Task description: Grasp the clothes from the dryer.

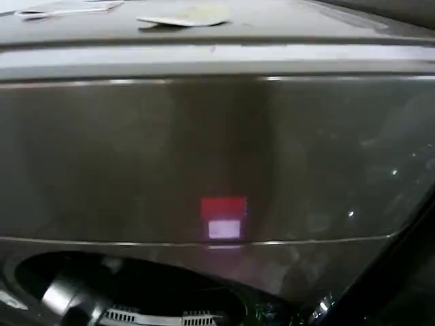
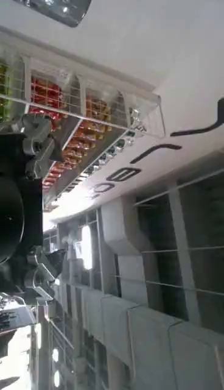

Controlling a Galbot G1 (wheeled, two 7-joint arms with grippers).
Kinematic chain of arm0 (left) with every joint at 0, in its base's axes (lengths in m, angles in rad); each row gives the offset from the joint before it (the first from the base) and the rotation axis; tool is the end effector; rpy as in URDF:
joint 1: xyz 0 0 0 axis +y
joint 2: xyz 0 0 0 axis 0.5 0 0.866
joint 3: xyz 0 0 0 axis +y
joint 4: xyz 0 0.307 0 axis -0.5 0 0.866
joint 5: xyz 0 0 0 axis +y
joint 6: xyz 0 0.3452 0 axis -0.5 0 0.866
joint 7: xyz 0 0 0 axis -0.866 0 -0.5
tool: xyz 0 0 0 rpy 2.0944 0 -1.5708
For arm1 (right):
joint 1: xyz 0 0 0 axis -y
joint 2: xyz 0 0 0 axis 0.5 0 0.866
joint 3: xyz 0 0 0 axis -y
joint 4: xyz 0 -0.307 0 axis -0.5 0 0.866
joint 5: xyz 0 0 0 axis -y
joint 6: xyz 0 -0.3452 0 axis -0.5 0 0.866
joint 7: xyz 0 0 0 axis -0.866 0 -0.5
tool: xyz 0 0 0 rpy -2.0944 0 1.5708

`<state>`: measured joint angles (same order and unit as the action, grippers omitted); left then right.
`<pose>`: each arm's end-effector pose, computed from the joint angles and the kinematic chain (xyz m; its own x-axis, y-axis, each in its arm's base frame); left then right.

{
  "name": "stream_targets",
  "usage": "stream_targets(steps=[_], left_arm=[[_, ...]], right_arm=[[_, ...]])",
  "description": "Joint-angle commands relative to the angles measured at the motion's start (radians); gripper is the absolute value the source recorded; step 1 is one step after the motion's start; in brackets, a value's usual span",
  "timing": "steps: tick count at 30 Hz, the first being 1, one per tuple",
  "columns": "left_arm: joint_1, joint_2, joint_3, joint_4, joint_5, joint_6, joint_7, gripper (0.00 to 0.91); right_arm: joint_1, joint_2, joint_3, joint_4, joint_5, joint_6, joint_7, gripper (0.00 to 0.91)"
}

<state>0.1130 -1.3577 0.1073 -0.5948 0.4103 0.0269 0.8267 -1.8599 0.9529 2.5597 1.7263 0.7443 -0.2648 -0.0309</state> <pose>0.5782 0.0139 -0.2332 -0.5060 0.4420 0.7407 0.8622 0.2375 0.4474 -0.1271 -0.3953 0.0904 -0.2148 0.7983 -0.5627 0.9737 0.2199 -0.0598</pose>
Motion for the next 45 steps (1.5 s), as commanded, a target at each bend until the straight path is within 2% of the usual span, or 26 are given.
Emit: stream_targets(steps=[1,6,16,17,18,19,20,22,23,24,25,31,35,41,45], left_arm=[[-0.115,-0.005,0.106,0.143,0.276,-0.082,0.183,0.907],[-0.154,-0.024,0.133,0.197,0.328,-0.074,0.171,0.907],[-0.144,-0.05,0.158,0.247,0.305,-0.062,0.198,0.887],[-0.143,-0.052,0.161,0.252,0.304,-0.062,0.199,0.785],[-0.143,-0.053,0.161,0.256,0.301,-0.062,0.2,0.739],[-0.145,-0.055,0.161,0.259,0.298,-0.061,0.2,0.523],[-0.146,-0.055,0.162,0.26,0.295,-0.061,0.199,0.455],[-0.148,-0.058,0.165,0.259,0.288,-0.061,0.197,0.102],[-0.149,-0.058,0.166,0.259,0.286,-0.061,0.197,0.091],[-0.151,-0.059,0.168,0.259,0.285,-0.061,0.197,0.023],[-0.152,-0.06,0.169,0.261,0.284,-0.062,0.197,0.0],[-0.164,-0.068,0.171,0.262,0.254,-0.062,0.193,0.0],[-0.152,-0.068,0.113,0.233,0.177,-0.053,0.155,0.0],[-0.045,-0.036,-0.031,0.101,0.005,-0.001,0.042,0.0],[0.059,-0.011,-0.131,-0.074,-0.123,0.064,-0.071,0.0]], right_arm=[[-0.001,0.002,0.001,0.0,-0.002,0.0,0.001,0.907],[0.008,0.007,-0.01,0.005,-0.006,0.0,0.001,0.907],[0.011,0.0,-0.014,-0.004,-0.011,0.002,0.002,0.907],[0.011,0.0,-0.014,-0.005,-0.011,0.002,0.002,0.907],[0.011,0.0,-0.014,-0.006,-0.011,0.002,0.002,0.907],[0.012,0.0,-0.015,-0.006,-0.013,0.002,0.002,0.907],[0.012,0.0,-0.015,-0.007,-0.013,0.003,0.002,0.907],[0.012,0.0,-0.015,-0.008,-0.014,0.003,0.002,0.907],[0.012,-0.001,-0.015,-0.008,-0.014,0.003,0.002,0.907],[0.013,0.0,-0.015,-0.009,-0.014,0.003,0.002,0.907],[0.013,0.0,-0.015,-0.009,-0.014,0.003,0.003,0.907],[0.014,0.003,-0.016,-0.01,-0.015,0.004,0.003,0.907],[0.016,0.011,-0.019,-0.007,-0.016,0.004,0.003,0.907],[0.015,0.01,-0.019,-0.004,-0.015,0.004,0.004,0.907],[0.024,0.01,-0.033,0.008,-0.014,0.003,0.006,0.907]])
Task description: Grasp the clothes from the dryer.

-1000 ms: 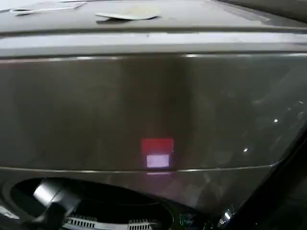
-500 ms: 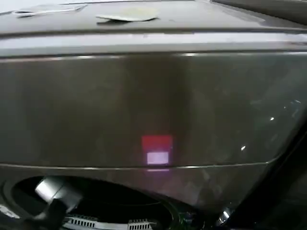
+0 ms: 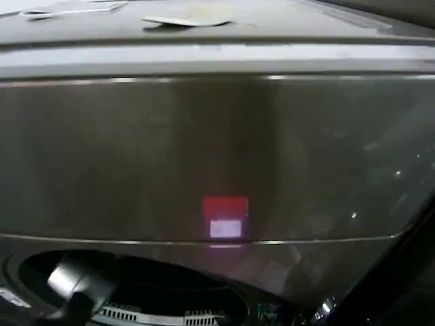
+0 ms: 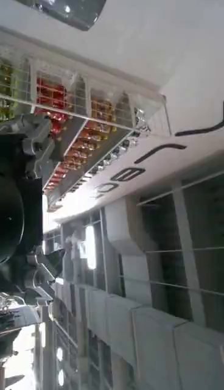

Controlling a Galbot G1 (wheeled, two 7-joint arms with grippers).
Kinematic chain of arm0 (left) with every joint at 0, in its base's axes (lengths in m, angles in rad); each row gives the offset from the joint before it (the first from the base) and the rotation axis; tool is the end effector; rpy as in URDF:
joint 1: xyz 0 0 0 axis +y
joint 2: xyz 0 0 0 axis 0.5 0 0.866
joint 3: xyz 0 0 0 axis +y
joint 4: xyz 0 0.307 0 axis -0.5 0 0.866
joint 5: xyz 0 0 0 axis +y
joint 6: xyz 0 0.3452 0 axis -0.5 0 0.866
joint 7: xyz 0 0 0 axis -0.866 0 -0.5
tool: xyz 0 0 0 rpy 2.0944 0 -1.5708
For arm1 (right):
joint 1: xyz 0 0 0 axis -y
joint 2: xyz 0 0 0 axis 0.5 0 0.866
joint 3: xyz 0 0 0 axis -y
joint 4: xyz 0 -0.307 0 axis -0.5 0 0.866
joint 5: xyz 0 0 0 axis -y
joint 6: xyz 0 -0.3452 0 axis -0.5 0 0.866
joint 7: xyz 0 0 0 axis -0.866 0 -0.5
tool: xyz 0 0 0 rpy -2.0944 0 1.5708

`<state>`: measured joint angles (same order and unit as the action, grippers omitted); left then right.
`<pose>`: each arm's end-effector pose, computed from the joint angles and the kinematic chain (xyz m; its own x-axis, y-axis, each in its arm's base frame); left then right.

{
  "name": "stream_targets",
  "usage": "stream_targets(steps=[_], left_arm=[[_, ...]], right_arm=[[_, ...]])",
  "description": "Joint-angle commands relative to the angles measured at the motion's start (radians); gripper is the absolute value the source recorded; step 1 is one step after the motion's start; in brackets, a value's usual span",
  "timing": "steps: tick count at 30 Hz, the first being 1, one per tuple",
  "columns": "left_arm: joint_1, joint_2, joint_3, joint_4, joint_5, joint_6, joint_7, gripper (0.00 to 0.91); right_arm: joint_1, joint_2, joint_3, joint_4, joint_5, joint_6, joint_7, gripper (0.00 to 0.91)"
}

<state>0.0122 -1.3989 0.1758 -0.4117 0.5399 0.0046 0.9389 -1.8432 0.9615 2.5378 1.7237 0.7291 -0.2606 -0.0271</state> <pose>0.5951 0.0190 -0.2304 -0.3799 0.3071 0.8726 0.9249 0.1099 0.3640 -0.1255 -0.3983 0.0820 -0.2082 0.8085 -0.5505 0.9756 0.2116 -0.0583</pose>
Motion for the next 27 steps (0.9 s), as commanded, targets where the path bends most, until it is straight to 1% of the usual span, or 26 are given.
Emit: stream_targets(steps=[1,6,8,12,14,16,18,21,23,25,27], left_arm=[[0.183,0.028,-0.246,-0.311,-0.272,0.101,-0.202,0.0],[0.279,0.002,-0.399,-0.482,-0.394,0.164,-0.404,0.0],[0.316,-0.01,-0.433,-0.538,-0.432,0.185,-0.466,0.0],[0.415,-0.041,-0.511,-0.68,-0.494,0.202,-0.609,0.0],[0.466,-0.046,-0.541,-0.755,-0.527,0.192,-0.661,0.0],[0.524,-0.048,-0.562,-0.814,-0.517,0.118,-0.729,0.0],[0.553,-0.063,-0.601,-0.839,-0.536,0.095,-0.796,0.0],[0.599,-0.084,-0.627,-0.898,-0.584,0.017,-0.885,0.0],[0.628,-0.106,-0.642,-0.934,-0.573,-0.039,-0.947,0.0],[0.65,-0.131,-0.677,-0.957,-0.546,-0.065,-1.001,0.0],[0.671,-0.144,-0.691,-0.974,-0.529,-0.07,-1.045,0.0]], right_arm=[[0.011,0.0,-0.017,0.014,0.001,-0.003,0.004,0.907],[0.023,-0.007,-0.031,0.01,-0.004,-0.01,0.006,0.907],[0.028,-0.01,-0.038,0.008,-0.013,-0.01,0.007,0.907],[0.036,-0.01,-0.047,0.011,-0.018,-0.018,0.01,0.907],[0.035,-0.011,-0.044,0.007,-0.023,-0.025,0.015,0.907],[0.033,-0.017,-0.035,0.006,-0.024,-0.03,0.021,0.907],[0.03,-0.021,-0.029,0.005,-0.044,-0.028,0.022,0.907],[0.031,-0.024,-0.028,0.013,-0.064,-0.018,0.018,0.907],[0.034,-0.023,-0.03,0.015,-0.075,-0.011,0.013,0.907],[0.034,-0.024,-0.03,0.013,-0.079,-0.008,0.012,0.907],[0.038,-0.025,-0.024,0.01,-0.077,0.007,-0.005,0.907]])
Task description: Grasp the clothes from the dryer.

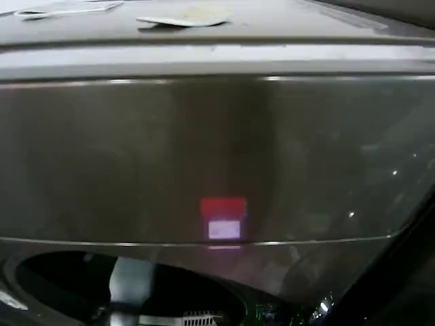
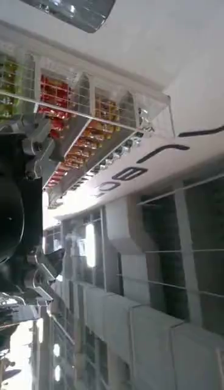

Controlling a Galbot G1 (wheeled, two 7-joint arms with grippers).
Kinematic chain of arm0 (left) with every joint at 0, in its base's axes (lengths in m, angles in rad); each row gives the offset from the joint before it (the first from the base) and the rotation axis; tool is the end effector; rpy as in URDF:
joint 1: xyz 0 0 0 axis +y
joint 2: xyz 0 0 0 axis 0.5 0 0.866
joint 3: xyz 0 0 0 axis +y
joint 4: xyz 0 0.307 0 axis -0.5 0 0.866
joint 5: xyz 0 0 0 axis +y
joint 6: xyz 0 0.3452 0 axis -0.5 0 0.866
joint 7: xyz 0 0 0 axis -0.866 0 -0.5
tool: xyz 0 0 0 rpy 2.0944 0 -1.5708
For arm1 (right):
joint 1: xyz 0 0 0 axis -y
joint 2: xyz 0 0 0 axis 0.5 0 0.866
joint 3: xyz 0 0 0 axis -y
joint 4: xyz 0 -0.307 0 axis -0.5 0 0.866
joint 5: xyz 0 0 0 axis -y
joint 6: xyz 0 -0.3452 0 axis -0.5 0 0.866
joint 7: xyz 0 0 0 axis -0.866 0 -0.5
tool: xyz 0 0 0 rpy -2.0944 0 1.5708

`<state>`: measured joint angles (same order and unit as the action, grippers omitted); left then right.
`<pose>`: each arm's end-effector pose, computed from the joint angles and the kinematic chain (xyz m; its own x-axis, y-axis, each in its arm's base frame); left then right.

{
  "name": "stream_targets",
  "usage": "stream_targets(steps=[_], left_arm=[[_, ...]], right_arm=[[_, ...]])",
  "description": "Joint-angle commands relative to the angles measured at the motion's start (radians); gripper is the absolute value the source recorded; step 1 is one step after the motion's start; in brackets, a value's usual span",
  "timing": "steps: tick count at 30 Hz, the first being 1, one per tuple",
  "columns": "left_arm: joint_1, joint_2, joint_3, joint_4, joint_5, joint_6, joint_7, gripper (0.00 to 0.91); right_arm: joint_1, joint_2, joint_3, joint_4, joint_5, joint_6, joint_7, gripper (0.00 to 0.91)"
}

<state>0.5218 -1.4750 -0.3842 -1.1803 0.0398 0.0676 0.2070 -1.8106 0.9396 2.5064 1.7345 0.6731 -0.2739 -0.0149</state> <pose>0.4945 -0.0022 -0.2227 -0.9603 0.2787 -0.0145 0.2705 0.9422 0.1977 -0.1112 -0.3999 0.0811 -0.2081 0.8104 -0.5477 0.9771 0.1974 -0.0791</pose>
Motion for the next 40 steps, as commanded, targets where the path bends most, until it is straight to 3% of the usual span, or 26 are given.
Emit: stream_targets(steps=[1,5,23,40], left_arm=[[0.179,-0.071,-0.131,-0.219,-0.03,-0.125,-0.335,0.0],[0.194,-0.077,-0.136,-0.223,-0.018,-0.118,-0.348,0.0],[0.228,-0.026,-0.125,-0.29,-0.05,-0.082,-0.325,0.0],[0.202,-0.036,-0.115,-0.262,-0.044,-0.085,-0.313,0.0]], right_arm=[[0.007,-0.004,0.015,0.004,-0.015,0.012,-0.019,0.907],[0.001,-0.01,0.015,-0.002,0.001,0.054,-0.011,0.907],[-0.018,-0.002,0.044,0.006,0.01,0.033,-0.011,0.907],[-0.025,-0.001,0.066,0.0,0.004,0.015,-0.012,0.907]])
